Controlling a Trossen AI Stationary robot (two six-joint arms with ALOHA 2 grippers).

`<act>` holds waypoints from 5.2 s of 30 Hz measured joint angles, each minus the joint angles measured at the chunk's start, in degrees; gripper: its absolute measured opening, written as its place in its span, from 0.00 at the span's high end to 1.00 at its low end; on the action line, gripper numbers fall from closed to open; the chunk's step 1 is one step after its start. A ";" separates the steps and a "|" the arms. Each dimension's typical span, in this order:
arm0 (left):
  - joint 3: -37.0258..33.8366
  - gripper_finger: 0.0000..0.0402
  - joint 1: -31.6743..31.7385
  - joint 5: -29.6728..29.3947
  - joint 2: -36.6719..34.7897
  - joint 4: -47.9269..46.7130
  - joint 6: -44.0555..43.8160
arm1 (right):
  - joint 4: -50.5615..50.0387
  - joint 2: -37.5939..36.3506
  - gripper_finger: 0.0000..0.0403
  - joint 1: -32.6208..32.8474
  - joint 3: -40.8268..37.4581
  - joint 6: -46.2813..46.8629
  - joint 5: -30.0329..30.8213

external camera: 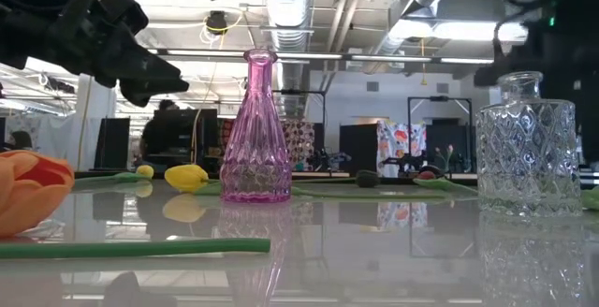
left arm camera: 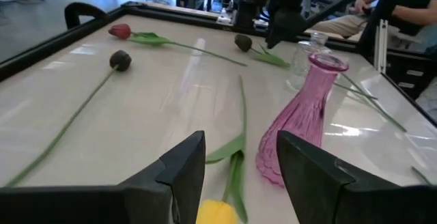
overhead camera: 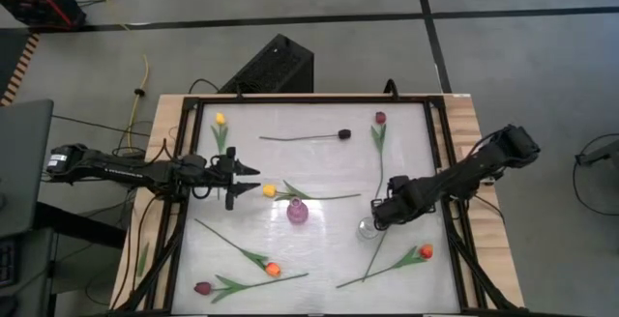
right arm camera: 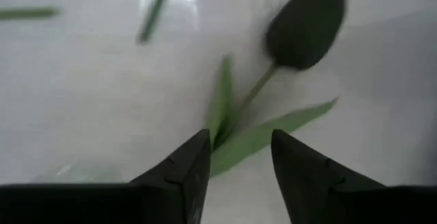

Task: Sort flowers into vase by color
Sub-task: Put the bottom black flower into the pink vase, then put the black flower into the pink vase

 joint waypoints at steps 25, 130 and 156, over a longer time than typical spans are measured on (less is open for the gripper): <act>0.02 0.58 0.00 -1.48 0.00 -0.20 -0.74 | 6.35 -7.52 0.95 -3.91 -10.50 -3.53 9.29; -0.55 0.58 0.04 -7.04 0.78 -1.49 -0.10 | 38.86 -6.16 0.46 -4.38 21.02 -89.46 14.42; 31.30 0.58 37.03 7.25 45.27 -24.39 33.08 | 51.36 -6.06 0.54 -0.23 0.82 -87.86 17.38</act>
